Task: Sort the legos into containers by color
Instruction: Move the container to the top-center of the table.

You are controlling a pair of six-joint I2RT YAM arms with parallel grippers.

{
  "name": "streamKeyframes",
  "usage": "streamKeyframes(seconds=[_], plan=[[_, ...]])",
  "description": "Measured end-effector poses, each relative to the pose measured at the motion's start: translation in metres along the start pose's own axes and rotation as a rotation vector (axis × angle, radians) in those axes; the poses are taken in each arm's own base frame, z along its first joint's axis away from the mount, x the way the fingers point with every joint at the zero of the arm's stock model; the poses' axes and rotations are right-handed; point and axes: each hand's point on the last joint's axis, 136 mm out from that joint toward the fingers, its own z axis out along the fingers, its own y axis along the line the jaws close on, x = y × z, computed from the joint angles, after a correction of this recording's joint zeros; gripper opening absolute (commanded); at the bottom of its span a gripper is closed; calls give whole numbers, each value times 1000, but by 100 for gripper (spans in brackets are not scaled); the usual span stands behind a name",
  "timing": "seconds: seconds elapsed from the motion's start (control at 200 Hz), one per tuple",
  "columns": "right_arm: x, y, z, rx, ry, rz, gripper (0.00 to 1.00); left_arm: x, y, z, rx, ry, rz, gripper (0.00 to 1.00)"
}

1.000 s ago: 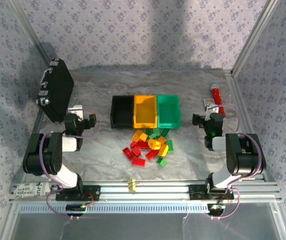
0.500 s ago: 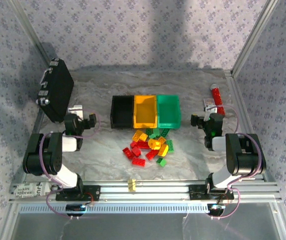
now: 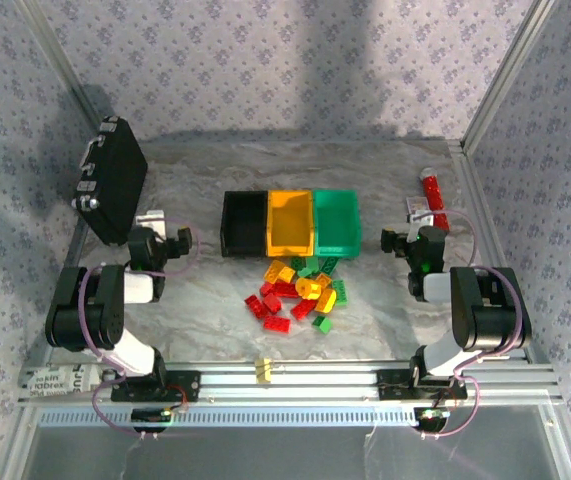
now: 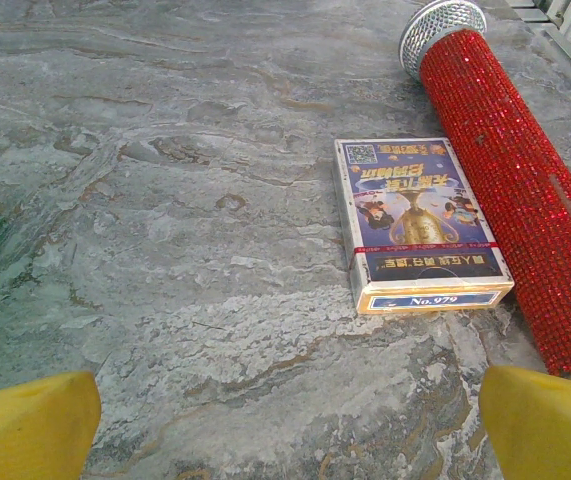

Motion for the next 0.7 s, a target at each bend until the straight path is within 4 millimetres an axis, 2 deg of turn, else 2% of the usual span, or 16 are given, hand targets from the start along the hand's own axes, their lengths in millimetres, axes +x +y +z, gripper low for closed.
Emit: streamKeyframes(seconds=[0.22,0.315,0.35,0.415,0.495,0.525,0.58,0.63,0.7], plan=[[0,0,0,5,0,-1,99,0,2,0,-7,2,-3,100],[-5,0,-6,19,25,-12,99,-2,6,-6,-55,39,6,100],[-16,3,-12,14,14,-22,99,-12,6,-12,-83,48,15,100],[-47,10,-29,1,-50,-35,99,-48,-1,-25,-105,36,28,100],[-91,12,-57,13,-106,62,99,-119,-13,-51,-92,-28,-55,100],[-109,7,-69,42,-104,141,99,-146,-14,-64,-80,-60,-121,100],[-139,-9,-88,90,-120,295,99,-182,-17,-89,-8,-118,-238,100],[-157,-22,-100,102,-137,391,99,-194,-15,-108,41,-141,-321,99],[-153,-30,-104,112,-101,468,99,-180,-23,-122,82,-87,-396,99]])
